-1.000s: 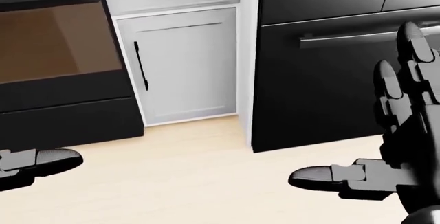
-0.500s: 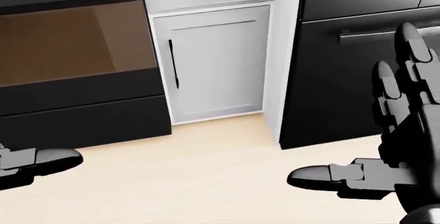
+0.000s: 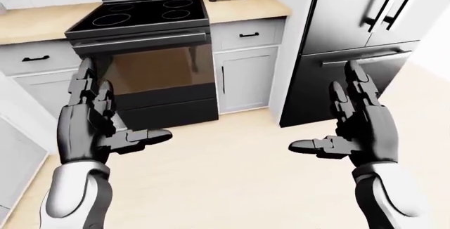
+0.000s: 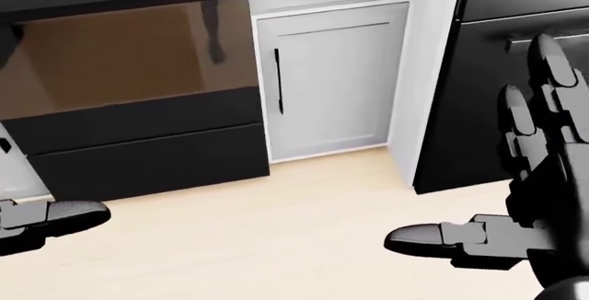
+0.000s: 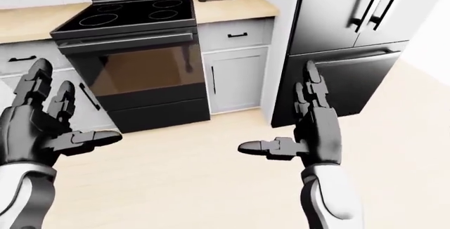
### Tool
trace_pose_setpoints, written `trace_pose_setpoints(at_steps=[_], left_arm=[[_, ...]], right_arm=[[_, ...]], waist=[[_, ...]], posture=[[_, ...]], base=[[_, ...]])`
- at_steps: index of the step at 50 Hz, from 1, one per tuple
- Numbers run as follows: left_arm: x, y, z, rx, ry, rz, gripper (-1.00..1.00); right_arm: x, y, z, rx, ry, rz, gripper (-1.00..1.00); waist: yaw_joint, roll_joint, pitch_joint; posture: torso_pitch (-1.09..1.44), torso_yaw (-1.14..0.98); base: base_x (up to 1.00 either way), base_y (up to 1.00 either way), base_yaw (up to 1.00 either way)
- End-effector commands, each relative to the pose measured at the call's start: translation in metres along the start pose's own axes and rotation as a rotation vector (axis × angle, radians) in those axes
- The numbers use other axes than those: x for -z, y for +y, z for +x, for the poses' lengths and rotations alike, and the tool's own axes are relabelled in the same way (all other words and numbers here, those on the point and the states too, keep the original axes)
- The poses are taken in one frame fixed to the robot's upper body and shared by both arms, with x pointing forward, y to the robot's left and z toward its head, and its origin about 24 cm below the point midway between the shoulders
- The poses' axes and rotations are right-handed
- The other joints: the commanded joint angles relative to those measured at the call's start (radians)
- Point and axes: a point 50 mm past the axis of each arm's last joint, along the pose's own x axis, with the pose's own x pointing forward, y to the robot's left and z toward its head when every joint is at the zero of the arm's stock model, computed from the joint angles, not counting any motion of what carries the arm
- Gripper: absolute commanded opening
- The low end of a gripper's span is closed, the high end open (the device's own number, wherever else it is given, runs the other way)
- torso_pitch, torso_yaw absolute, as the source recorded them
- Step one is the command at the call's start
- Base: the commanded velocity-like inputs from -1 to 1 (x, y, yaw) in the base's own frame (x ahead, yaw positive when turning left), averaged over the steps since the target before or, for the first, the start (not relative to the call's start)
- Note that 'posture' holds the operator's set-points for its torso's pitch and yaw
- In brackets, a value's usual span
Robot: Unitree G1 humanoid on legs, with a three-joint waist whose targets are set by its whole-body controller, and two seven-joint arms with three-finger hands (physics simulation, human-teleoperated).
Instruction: Navigate to the stove.
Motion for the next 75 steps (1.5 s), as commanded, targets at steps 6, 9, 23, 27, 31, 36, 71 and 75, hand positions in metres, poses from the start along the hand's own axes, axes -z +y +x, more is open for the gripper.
trace_pose_setpoints(at_steps=[6, 9, 23, 27, 31, 36, 71, 75], left_arm=[[-0.016, -0.0048, -0.0014, 0.025, -0.095, 0.0, 1.0], [-0.0165, -0.005, -0.0013, 0.025, -0.094, 0.0, 1.0], [-0.0152, -0.0067, -0.0003, 0.029, -0.094, 0.002, 1.0], [-0.0152, -0.0064, -0.0004, 0.028, -0.094, 0.002, 1.0], [-0.0168, -0.0062, -0.001, 0.028, -0.094, 0.001, 1.0], [-0.0166, -0.0055, -0.0015, 0.027, -0.093, 0.0, 1.0], [-0.0144, -0.0069, -0.0016, 0.032, -0.092, 0.004, 1.0], [-0.0139, -0.0066, -0.0025, 0.031, -0.093, 0.006, 1.0]], right_arm=[[-0.0176, -0.0025, -0.0022, 0.016, -0.102, -0.016, 1.0], [-0.0191, -0.002, -0.002, 0.014, -0.102, -0.017, 1.0], [-0.0146, -0.0027, 0.0, 0.015, -0.097, -0.015, 1.0], [-0.0148, -0.0027, 0.0, 0.016, -0.095, -0.015, 1.0], [-0.0165, -0.0021, -0.0006, 0.017, -0.097, -0.016, 1.0], [-0.0159, -0.0022, -0.0009, 0.018, -0.096, -0.015, 1.0], [-0.0159, -0.001, -0.0001, 0.005, -0.091, 0.052, 1.0], [-0.0152, -0.0018, -0.0001, 0.014, -0.089, 0.04, 1.0]], waist=[[-0.005, -0.06, -0.004], [-0.006, -0.091, -0.003], [-0.01, 0.041, -0.034], [0.004, -0.013, -0.017], [0.001, -0.056, -0.007], [-0.003, -0.121, -0.007], [0.015, -0.121, 0.017], [0.026, -0.112, 0.005]], posture=[[0.0, 0.0], [0.0, 0.0], [0.0, 0.0], [0.0, 0.0], [0.0, 0.0], [0.0, 0.0], [0.0, 0.0], [0.0, 0.0]], base=[[0.0, 0.48, 0.0], [0.0, 0.47, 0.0], [0.0, 0.48, 0.0], [0.0, 0.48, 0.0], [0.0, 0.48, 0.0], [0.0, 0.48, 0.0], [0.03, 0.2, 0.2], [0.0, 0.0, 0.0]])
